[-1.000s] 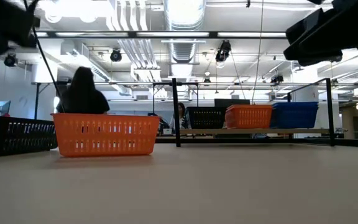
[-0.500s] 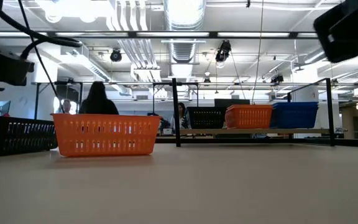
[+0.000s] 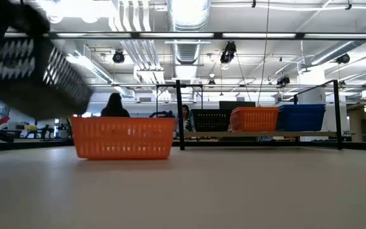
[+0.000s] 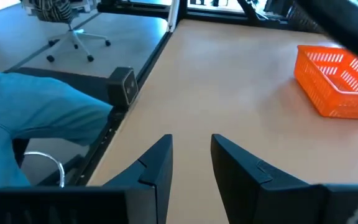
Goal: Stack baskets on shelf by color
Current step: Stack the black bin on the black bins on the shelf
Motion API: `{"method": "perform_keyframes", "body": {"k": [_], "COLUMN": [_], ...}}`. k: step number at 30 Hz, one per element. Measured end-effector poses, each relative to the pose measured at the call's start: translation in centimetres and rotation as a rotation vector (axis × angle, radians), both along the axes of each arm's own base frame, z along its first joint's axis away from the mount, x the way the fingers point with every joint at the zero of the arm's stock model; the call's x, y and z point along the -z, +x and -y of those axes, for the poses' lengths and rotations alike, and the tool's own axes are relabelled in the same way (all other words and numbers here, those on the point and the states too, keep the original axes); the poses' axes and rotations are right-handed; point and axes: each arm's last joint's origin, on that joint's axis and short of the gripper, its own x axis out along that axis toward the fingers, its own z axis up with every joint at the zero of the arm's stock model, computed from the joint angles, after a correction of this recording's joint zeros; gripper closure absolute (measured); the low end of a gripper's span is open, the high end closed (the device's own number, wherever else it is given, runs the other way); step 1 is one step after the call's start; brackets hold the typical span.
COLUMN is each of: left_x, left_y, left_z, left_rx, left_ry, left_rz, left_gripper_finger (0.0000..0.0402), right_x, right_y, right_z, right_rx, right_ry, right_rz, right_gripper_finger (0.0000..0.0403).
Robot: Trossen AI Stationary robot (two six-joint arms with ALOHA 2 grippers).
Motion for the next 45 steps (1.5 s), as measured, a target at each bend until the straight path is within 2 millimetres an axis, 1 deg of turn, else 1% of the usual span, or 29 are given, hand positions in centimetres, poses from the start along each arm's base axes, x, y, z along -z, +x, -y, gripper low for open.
{"method": "perform_keyframes", "body": {"k": [5, 8, 10, 12, 15, 17, 18, 21, 23, 25, 28, 31, 34, 37, 41, 45], "left_x": [-6.7, -9.9, -11.3, -12.5, -13.4, -13.2, -12.9, -12.0, -11.4, -10.7, -9.4, -7.5, -5.3, -3.5, -2.3, -1.7], "left_y": [1.5, 3.1, 4.6, 6.7, 10.1, 12.5, 13.5, 16.4, 18.0, 19.2, 20.4, 21.3, 22.2, 22.8, 23.3, 23.2], "left_z": [-0.2, -0.5, -0.8, -1.2, -2.6, -4.1, -5.0, -8.6, -11.3, -14.1, -18.0, -20.9, -22.7, -23.6, -24.0, -24.3], "left_rx": [-0.023, -0.001, 0.045, 0.1, 0.194, 0.218, 0.217, 0.152, 0.088, 0.031, -0.021, -0.054, -0.068, -0.074, -0.092, -0.098], "left_ry": [0.015, 0.039, 0.047, 0.049, 0.045, 0.058, 0.071, 0.154, 0.193, 0.228, 0.283, 0.324, 0.345, 0.39, 0.483, 0.487], "left_rz": [0.266, 0.459, 0.592, 0.739, 0.904, 0.96, 0.957, 0.922, 0.883, 0.831, 0.727, 0.629, 0.551, 0.488, 0.424, 0.393], "left_gripper_finger": [0.0401, 0.0401, 0.0401, 0.0401, 0.0401, 0.0401, 0.0401, 0.0401, 0.0401, 0.0401, 0.0401, 0.0401, 0.0402, 0.0402, 0.0402, 0.0402], "right_x": [0.2, 0.2, 0.2, 0.3, 0.3, 0.3, 0.2, 0.2, 0.2, 0.2, 0.2, 0.2, 0.2, 0.2, 0.3, 0.3], "right_y": [-0.2, -0.2, -0.2, -0.2, -0.2, -0.2, -0.2, -0.1, -0.1, -0.1, -0.1, -0.1, -0.1, -0.1, -0.1, -0.2], "right_z": [0.0, 0.0, 0.1, 0.1, 0.3, 0.3, 0.4, 0.5, 0.5, 0.5, 0.5, 0.6, 0.6, 0.6, 0.6, 0.6], "right_rx": [0.003, 0.004, 0.006, 0.017, 0.049, 0.07, 0.082, 0.115, 0.129, 0.142, 0.142, 0.144, 0.146, 0.146, 0.147, 0.147], "right_ry": [0.005, 0.005, 0.002, -0.003, -0.012, -0.019, -0.022, -0.032, -0.036, -0.04, -0.042, -0.043, -0.043, -0.041, -0.042, -0.042], "right_rz": [-0.004, -0.003, -0.003, 0.001, 0.016, 0.026, 0.032, 0.048, 0.055, 0.06, 0.061, 0.062, 0.063, 0.064, 0.063, 0.062], "right_gripper_finger": [0.03, 0.03, 0.03, 0.03, 0.03, 0.03, 0.03, 0.03, 0.03, 0.03, 0.03, 0.03, 0.03, 0.03, 0.03, 0.03]}}
